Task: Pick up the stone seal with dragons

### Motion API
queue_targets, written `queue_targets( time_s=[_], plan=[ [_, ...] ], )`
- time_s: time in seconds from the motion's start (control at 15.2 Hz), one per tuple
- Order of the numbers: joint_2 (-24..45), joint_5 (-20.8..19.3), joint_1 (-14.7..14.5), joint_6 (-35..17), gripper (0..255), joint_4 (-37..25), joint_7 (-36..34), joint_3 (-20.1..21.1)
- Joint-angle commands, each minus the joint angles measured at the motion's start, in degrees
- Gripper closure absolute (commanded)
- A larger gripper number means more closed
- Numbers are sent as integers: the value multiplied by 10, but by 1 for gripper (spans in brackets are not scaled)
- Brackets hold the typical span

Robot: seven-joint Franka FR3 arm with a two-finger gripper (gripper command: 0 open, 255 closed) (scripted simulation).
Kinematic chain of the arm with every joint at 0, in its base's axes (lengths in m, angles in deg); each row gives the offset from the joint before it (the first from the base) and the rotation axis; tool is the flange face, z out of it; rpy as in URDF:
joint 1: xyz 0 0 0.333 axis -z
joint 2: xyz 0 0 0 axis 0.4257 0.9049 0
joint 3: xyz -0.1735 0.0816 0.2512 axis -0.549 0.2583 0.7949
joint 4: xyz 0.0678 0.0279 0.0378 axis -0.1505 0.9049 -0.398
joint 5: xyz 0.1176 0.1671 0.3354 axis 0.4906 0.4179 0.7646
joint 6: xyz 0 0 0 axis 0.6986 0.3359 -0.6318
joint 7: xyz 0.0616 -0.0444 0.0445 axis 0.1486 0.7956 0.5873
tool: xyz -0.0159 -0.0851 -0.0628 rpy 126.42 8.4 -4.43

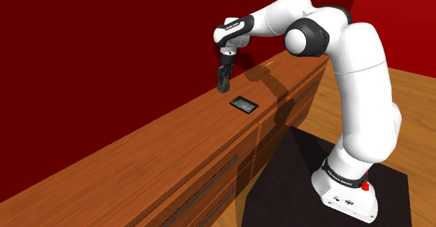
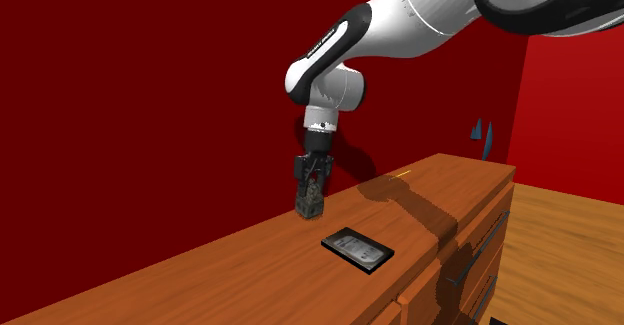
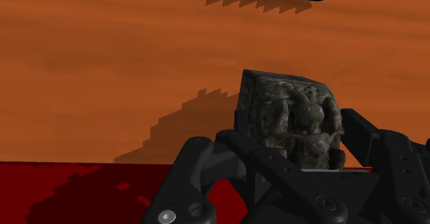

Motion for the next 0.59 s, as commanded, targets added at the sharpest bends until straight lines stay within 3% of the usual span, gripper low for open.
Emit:
queue_targets(
  time_s=[0.0,0.53],
  plan=[
    [-6,-2,0,11,255,-6,-3,-1],
    [-21,-9,0,49,255,-30,-13,-4]
  ],
)
